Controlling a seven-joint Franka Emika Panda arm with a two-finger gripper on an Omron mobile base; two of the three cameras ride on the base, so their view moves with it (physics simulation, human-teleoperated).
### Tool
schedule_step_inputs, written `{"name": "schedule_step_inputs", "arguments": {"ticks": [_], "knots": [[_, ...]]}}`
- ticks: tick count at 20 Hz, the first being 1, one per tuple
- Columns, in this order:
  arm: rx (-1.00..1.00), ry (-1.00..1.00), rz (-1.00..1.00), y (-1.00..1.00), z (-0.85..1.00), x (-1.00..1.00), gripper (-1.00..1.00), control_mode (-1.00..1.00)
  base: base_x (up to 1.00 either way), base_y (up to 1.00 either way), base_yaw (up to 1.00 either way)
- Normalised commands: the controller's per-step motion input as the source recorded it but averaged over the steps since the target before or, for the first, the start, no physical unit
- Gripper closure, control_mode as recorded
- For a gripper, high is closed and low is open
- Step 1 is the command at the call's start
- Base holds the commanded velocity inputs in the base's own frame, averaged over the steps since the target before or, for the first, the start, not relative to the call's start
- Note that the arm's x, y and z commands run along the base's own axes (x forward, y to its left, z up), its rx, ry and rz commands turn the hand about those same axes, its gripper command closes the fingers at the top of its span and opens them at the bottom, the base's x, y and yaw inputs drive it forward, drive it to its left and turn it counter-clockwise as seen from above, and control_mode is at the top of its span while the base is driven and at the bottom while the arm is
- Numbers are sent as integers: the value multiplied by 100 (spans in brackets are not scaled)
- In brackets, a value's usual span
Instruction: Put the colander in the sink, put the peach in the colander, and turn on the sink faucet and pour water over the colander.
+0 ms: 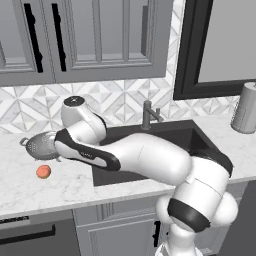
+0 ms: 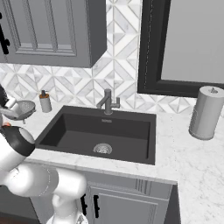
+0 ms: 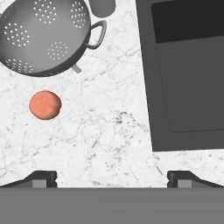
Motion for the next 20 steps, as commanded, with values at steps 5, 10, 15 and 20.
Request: {"name": "schedule_step_inputs", "arguments": {"ticks": [5, 10, 15, 20], "knots": [[0, -2, -11, 37, -8, 38, -100, -100, 0, 0, 0], [2, 0, -13, 27, -1, 43, -100, -100, 0, 0, 0], [5, 0, -6, 1, -7, 37, -100, -100, 0, 0, 0], [3, 0, -2, 0, -28, 24, -100, -100, 0, 0, 0]]}}
